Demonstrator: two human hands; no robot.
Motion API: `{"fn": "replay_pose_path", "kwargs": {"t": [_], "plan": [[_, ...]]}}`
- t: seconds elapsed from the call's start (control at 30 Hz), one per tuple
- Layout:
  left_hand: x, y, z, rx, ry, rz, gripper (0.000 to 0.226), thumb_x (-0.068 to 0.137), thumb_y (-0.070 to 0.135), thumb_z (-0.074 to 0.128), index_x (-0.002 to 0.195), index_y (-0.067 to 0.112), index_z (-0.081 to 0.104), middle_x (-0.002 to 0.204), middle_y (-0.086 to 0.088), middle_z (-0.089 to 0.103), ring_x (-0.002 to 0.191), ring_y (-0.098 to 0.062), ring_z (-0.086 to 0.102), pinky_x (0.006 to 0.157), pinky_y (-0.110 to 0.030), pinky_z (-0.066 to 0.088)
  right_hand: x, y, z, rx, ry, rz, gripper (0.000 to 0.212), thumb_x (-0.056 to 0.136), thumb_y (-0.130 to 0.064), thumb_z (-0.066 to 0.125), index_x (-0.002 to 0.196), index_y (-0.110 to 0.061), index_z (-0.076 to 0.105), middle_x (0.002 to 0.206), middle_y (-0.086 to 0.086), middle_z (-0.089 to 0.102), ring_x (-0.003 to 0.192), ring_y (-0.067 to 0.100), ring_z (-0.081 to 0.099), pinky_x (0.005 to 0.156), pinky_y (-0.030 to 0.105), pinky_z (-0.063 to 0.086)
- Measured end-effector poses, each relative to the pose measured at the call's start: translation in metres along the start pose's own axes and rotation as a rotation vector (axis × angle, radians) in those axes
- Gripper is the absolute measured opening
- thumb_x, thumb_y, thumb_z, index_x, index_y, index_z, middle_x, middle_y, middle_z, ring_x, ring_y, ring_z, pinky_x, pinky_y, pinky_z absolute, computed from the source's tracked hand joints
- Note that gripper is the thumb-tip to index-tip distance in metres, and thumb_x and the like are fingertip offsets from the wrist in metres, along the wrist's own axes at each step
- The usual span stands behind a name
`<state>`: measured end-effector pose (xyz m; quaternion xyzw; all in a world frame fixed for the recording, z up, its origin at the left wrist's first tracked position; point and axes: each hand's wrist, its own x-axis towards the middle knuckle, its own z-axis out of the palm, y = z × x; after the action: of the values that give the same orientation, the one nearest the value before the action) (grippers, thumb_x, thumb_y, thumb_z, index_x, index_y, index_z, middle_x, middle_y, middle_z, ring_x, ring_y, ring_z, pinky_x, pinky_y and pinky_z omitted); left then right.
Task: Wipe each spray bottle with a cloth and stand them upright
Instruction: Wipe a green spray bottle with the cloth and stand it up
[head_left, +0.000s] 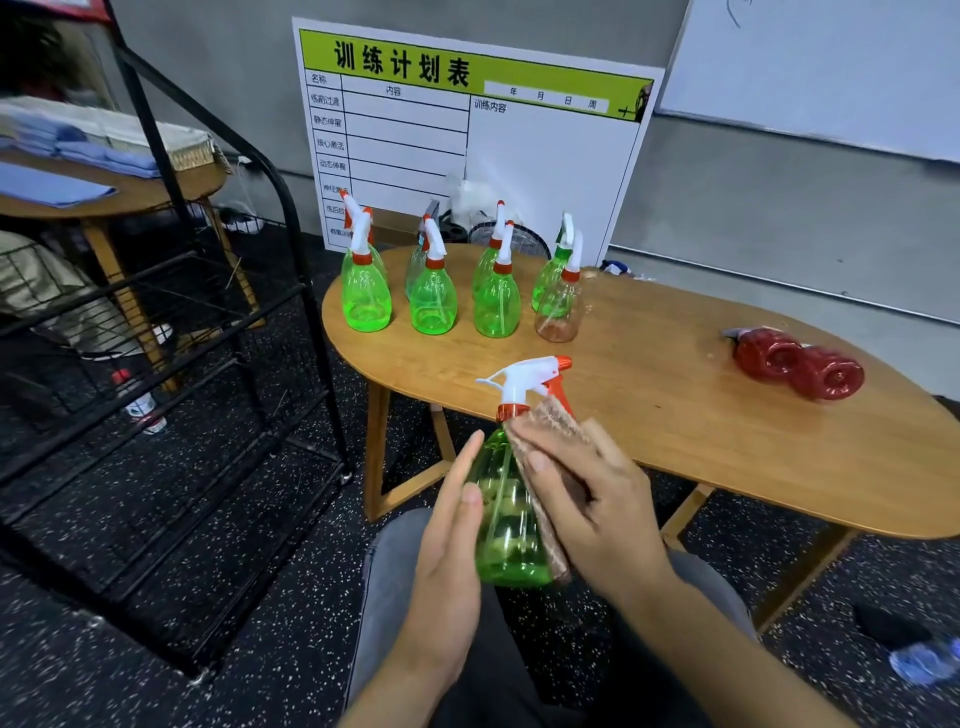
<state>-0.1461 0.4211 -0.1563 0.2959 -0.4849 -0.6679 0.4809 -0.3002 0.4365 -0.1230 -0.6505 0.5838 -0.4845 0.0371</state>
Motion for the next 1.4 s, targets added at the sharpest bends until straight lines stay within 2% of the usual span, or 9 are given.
{"fn": "replay_pose_path", "kwargs": {"t": [0.13, 0.27, 0.4, 0.57, 0.73, 0.93, 1.1, 1.23, 1.4], "plan": [[0.0, 0.004, 0.001, -0.022, 0.007, -0.008, 0.048, 0.102, 0.042, 0.039, 0.148, 0.044, 0.054, 0.137, -0.001, 0.071, 0.128, -0.021, 0.068, 0.107, -0.039, 0.055, -0.022, -0.002, -0.002, -0.163, -0.134, -0.403, 0.027, 0.103, -0.037, 0.061, 0.128, -0.035, 0.071, 0.091, -0.004, 0.049, 0.065, 0.007, 0.047, 0.051, 0.022, 0.047], [0.001, 0.007, 0.003, 0.0, -0.011, 0.001, 0.047, 0.104, 0.036, 0.036, 0.147, 0.036, 0.055, 0.133, -0.001, 0.073, 0.126, -0.02, 0.068, 0.108, -0.029, 0.052, -0.024, 0.002, -0.013, -0.315, -0.195, -0.655, 0.027, 0.095, -0.032, 0.071, 0.12, -0.029, 0.079, 0.081, -0.003, 0.047, 0.064, 0.011, 0.041, 0.053, 0.021, 0.036], [0.002, 0.007, 0.004, 0.033, 0.026, 0.001, 0.048, 0.101, 0.041, 0.04, 0.145, 0.038, 0.059, 0.142, 0.005, 0.068, 0.135, -0.017, 0.062, 0.115, -0.041, 0.049, -0.005, 0.002, -0.015, -0.328, -0.122, -0.53, 0.029, 0.101, -0.039, 0.06, 0.128, -0.035, 0.071, 0.082, -0.003, 0.054, 0.061, 0.008, 0.045, 0.047, 0.022, 0.043], [0.003, 0.007, 0.004, 0.026, 0.008, -0.002, 0.048, 0.103, 0.038, 0.039, 0.148, 0.032, 0.055, 0.142, 0.013, 0.067, 0.135, -0.01, 0.061, 0.111, -0.03, 0.051, 0.021, -0.002, -0.008, -0.272, 0.001, -0.202, 0.032, 0.1, -0.045, 0.055, 0.122, -0.034, 0.076, 0.096, -0.018, 0.047, 0.068, -0.002, 0.047, 0.052, 0.02, 0.043], [0.004, 0.002, 0.0, 0.012, 0.062, -0.024, 0.043, 0.114, 0.022, 0.031, 0.145, 0.032, 0.059, 0.138, 0.008, 0.07, 0.133, -0.013, 0.063, 0.111, -0.035, 0.052, 0.008, -0.01, -0.002, -0.249, -0.057, -0.323, 0.029, 0.102, -0.04, 0.058, 0.121, -0.03, 0.077, 0.096, -0.006, 0.055, 0.065, 0.007, 0.052, 0.048, 0.026, 0.049], [0.004, 0.005, 0.001, -0.074, 0.091, -0.034, 0.045, 0.108, 0.034, 0.034, 0.145, 0.033, 0.059, 0.136, -0.006, 0.072, 0.127, -0.027, 0.068, 0.109, -0.044, 0.049, -0.023, -0.004, -0.008, -0.347, -0.185, -0.678, 0.03, 0.094, -0.033, 0.068, 0.122, -0.03, 0.078, 0.081, -0.002, 0.054, 0.067, 0.01, 0.044, 0.057, 0.019, 0.037], [0.006, 0.001, 0.0, -0.047, 0.082, -0.033, 0.043, 0.111, 0.032, 0.033, 0.142, 0.04, 0.063, 0.145, 0.0, 0.066, 0.136, -0.022, 0.061, 0.118, -0.051, 0.044, 0.003, 0.003, -0.009, -0.324, -0.064, -0.435, 0.031, 0.103, -0.041, 0.054, 0.132, -0.039, 0.062, 0.083, -0.005, 0.052, 0.06, 0.008, 0.046, 0.045, 0.023, 0.046], [0.005, 0.001, 0.0, -0.045, 0.058, -0.035, 0.039, 0.109, 0.046, 0.043, 0.144, 0.044, 0.06, 0.152, 0.008, 0.06, 0.145, -0.016, 0.052, 0.123, -0.052, 0.037, 0.025, 0.006, -0.007, -0.229, 0.016, -0.152, 0.034, 0.102, -0.048, 0.052, 0.13, -0.039, 0.069, 0.089, -0.015, 0.046, 0.062, 0.008, 0.051, 0.048, 0.031, 0.049], [0.01, 0.002, -0.003, -0.096, 0.115, -0.043, 0.043, 0.114, 0.026, 0.03, 0.146, 0.033, 0.059, 0.14, -0.001, 0.07, 0.134, -0.021, 0.063, 0.116, -0.051, 0.045, -0.001, -0.005, 0.005, -0.143, -0.044, -0.253, 0.033, 0.101, -0.039, 0.058, 0.132, -0.034, 0.069, 0.09, -0.008, 0.051, 0.066, 0.004, 0.049, 0.055, 0.017, 0.044]]}}
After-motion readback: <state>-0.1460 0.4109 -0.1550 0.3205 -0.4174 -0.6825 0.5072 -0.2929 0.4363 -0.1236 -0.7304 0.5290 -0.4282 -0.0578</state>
